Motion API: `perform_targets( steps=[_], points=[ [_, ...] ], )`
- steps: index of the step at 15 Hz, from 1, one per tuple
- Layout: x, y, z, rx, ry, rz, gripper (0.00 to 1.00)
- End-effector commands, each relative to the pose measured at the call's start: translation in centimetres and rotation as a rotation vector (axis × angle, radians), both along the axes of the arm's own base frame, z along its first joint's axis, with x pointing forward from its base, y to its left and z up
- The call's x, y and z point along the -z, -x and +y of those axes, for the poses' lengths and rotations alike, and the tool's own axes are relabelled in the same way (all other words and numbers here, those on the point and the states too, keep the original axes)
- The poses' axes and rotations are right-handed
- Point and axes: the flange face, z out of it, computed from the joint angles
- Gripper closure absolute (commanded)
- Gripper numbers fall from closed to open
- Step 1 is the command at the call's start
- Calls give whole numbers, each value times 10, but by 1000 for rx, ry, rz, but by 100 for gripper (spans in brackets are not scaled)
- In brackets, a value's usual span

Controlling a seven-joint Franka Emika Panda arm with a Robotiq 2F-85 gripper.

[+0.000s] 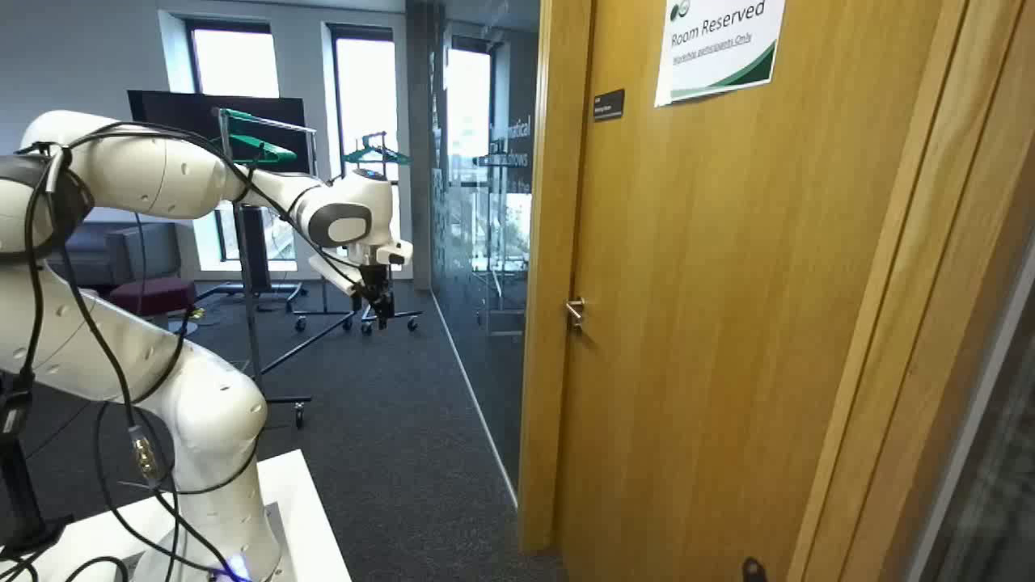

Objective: Push the door handle down and open the door

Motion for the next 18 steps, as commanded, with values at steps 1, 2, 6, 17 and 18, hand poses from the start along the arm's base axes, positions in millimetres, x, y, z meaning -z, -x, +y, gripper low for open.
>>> perform_targets(
  steps=[1,2,6,17,18],
  points=[
    [0,0,0,0,1,2,0],
    [4,-4,1,23,27,12,0],
    [33,-48,8,193,136,-43,0],
    [89,-220,15,838,128,-83,0],
    [87,-231,7,896,120,-79,0]
  ],
)
